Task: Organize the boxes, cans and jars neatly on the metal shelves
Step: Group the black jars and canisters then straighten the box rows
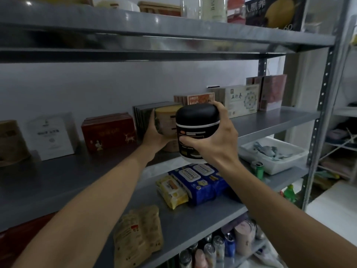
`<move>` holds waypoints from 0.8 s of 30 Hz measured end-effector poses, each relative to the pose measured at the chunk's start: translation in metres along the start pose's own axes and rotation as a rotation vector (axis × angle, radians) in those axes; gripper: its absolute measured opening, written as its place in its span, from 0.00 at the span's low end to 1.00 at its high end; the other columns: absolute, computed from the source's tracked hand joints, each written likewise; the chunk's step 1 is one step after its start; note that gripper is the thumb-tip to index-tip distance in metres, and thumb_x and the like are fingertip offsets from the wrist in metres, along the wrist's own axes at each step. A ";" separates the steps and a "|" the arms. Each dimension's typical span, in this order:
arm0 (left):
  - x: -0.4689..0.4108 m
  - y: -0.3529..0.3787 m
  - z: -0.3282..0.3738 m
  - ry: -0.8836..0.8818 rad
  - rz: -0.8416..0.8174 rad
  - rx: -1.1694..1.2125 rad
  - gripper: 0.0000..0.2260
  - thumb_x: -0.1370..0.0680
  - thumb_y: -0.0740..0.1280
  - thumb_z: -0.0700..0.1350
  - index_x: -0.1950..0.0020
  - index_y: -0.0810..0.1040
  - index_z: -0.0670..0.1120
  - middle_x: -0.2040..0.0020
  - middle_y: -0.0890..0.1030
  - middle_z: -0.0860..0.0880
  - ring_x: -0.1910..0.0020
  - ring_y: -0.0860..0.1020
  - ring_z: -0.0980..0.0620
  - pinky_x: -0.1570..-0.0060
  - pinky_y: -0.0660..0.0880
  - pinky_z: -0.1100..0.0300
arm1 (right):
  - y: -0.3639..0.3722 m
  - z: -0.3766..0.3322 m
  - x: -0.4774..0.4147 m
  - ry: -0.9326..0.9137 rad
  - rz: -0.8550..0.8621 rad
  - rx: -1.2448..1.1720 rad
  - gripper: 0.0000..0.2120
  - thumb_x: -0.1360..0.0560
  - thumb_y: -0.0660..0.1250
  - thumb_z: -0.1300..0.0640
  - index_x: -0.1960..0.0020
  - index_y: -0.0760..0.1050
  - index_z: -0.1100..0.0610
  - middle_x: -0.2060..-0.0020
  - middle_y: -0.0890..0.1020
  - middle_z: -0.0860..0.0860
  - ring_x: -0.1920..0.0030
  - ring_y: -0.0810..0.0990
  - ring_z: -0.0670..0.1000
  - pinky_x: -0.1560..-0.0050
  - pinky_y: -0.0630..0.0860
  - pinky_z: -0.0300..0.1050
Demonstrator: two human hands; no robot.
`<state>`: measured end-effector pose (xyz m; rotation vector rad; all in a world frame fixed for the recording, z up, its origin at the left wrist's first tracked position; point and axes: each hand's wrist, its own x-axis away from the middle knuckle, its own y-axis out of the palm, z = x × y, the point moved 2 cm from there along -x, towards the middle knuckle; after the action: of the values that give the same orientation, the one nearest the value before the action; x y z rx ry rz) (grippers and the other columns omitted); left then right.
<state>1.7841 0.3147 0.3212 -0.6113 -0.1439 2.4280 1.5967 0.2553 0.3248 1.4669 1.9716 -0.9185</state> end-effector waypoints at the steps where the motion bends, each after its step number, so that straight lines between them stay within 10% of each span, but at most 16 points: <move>1: -0.001 0.004 0.000 0.012 0.009 0.008 0.60 0.39 0.82 0.47 0.20 0.45 0.51 0.24 0.62 0.46 0.27 0.63 0.46 0.30 0.64 0.47 | -0.001 0.002 -0.002 0.002 0.003 -0.002 0.51 0.45 0.81 0.41 0.28 0.59 0.44 0.39 0.74 0.49 0.41 0.75 0.50 0.41 0.77 0.50; 4: -0.008 0.011 -0.007 0.022 0.050 0.045 0.66 0.48 0.83 0.59 0.21 0.44 0.55 0.26 0.65 0.47 0.28 0.66 0.47 0.30 0.66 0.44 | -0.002 0.008 -0.005 0.009 0.001 -0.003 0.51 0.45 0.81 0.41 0.28 0.59 0.44 0.40 0.74 0.49 0.41 0.75 0.50 0.41 0.77 0.51; 24: 0.066 -0.174 0.004 0.100 0.513 -0.081 0.57 0.41 0.83 0.46 0.22 0.50 0.61 0.27 0.67 0.54 0.33 0.69 0.56 0.35 0.70 0.54 | 0.086 -0.057 0.022 -0.017 -0.217 -0.260 0.53 0.47 0.81 0.39 0.28 0.59 0.43 0.40 0.75 0.50 0.40 0.75 0.53 0.40 0.77 0.53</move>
<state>1.8318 0.4929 0.3412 -0.8932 -0.0470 2.8843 1.6728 0.3291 0.3265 1.1142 2.1747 -0.7246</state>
